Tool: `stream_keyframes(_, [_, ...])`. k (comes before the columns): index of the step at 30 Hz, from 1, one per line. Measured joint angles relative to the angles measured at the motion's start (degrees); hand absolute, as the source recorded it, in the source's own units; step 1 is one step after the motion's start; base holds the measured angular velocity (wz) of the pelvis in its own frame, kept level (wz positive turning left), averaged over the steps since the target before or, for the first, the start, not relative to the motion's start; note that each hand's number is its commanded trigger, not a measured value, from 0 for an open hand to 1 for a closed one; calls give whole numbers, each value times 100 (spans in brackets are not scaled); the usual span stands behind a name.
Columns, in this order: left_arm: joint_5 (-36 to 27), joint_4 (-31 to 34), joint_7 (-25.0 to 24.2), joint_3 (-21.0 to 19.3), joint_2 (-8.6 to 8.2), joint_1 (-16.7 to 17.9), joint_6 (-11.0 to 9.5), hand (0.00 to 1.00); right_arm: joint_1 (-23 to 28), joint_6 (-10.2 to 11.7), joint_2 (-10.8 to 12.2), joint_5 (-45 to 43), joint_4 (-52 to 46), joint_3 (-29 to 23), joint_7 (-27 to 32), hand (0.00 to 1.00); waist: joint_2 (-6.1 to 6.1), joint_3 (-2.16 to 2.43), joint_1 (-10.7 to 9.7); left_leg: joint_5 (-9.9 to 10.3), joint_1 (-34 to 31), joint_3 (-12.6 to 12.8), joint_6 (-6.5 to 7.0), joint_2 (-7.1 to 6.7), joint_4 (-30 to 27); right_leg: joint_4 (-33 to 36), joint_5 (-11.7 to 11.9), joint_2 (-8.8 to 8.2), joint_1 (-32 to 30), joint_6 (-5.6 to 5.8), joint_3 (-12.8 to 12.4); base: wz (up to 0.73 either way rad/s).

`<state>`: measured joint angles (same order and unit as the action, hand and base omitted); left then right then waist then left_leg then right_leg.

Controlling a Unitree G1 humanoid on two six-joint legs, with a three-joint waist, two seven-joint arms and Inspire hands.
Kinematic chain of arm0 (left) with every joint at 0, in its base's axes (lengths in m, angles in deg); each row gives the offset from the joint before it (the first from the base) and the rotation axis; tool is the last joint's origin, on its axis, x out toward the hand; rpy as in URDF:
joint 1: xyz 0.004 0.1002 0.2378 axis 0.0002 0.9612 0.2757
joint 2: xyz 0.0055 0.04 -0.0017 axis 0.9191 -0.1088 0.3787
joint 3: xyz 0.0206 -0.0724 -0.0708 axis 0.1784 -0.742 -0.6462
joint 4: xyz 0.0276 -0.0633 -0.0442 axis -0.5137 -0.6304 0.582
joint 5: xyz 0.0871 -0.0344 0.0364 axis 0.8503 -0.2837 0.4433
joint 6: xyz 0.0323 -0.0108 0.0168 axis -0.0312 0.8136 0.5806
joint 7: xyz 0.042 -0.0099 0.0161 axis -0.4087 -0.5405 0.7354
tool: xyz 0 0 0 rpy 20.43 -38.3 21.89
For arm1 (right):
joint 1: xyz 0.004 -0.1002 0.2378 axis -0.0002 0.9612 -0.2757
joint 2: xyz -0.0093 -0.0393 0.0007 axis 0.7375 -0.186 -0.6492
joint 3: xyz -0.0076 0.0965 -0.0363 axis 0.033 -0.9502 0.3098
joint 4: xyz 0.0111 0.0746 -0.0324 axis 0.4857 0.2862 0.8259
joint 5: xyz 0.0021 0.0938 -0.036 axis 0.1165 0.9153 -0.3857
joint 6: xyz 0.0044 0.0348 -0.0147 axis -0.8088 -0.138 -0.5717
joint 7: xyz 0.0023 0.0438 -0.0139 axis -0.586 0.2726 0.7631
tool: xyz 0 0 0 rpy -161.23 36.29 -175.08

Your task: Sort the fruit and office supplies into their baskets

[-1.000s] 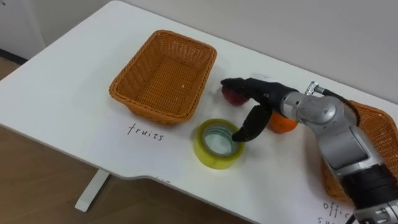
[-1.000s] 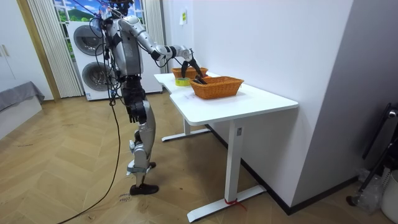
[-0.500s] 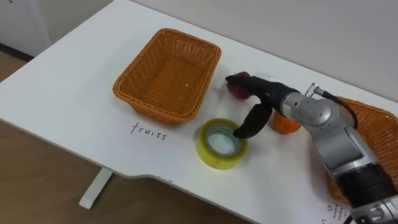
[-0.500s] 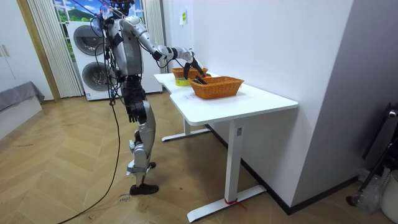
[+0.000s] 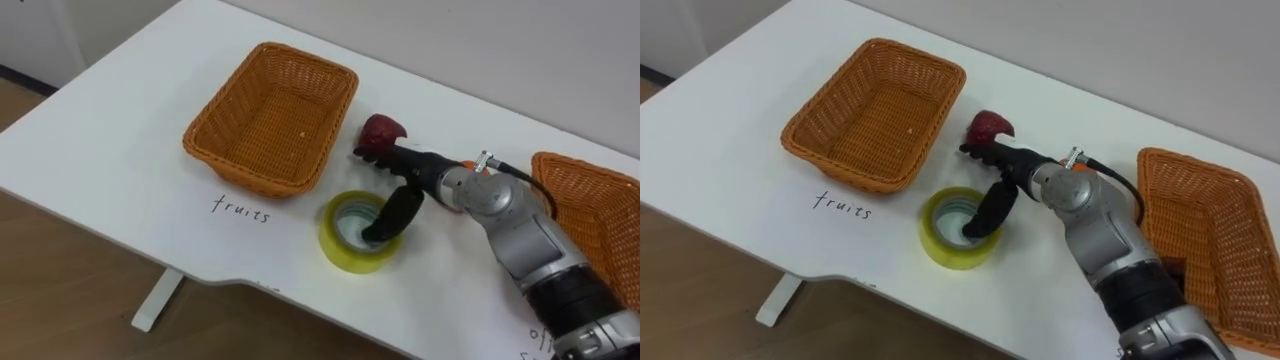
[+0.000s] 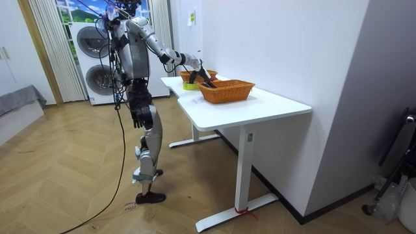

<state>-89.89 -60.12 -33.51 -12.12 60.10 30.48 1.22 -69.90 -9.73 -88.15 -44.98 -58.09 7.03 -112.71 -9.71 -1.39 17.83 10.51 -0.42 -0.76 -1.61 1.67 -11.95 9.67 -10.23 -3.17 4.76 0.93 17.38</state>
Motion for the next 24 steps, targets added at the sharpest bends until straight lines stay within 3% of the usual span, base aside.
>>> stream_keyframes(4, [45,-31,6,1,-2,-2,24,0,9,-5,6,-2,6,97,49,0,6,16,-1,0,3,1,0,1,14,1,0,0,10,0,5,0])
stream_keyframes(5, [67,-31,9,-1,-2,-2,43,0,10,-7,7,-2,7,97,49,26,6,19,0,0,7,0,0,0,15,1,0,0,11,0,6,0])
stream_keyframes(6, [84,-30,16,0,0,-3,77,0,18,-11,12,-2,7,99,49,84,6,27,1,0,10,0,0,0,14,1,0,0,13,0,7,0])
stream_keyframes(7, [85,-31,23,0,0,-1,99,0,30,-11,22,-2,7,101,49,100,7,33,2,0,15,0,0,0,12,1,0,0,19,0,7,0])
stream_keyframes(14, [80,-31,61,0,3,4,168,0,26,-13,103,-125,4,82,425,100,7,45,4,0,69,1,0,0,14,-2,0,0,65,0,3,0])
stream_keyframes(24, [81,-21,28,1,37,0,233,0,32,-97,179,-72,-9,320,438,100,-21,65,7,1,81,13,-1,3,49,-3,0,2,87,0,0,0])
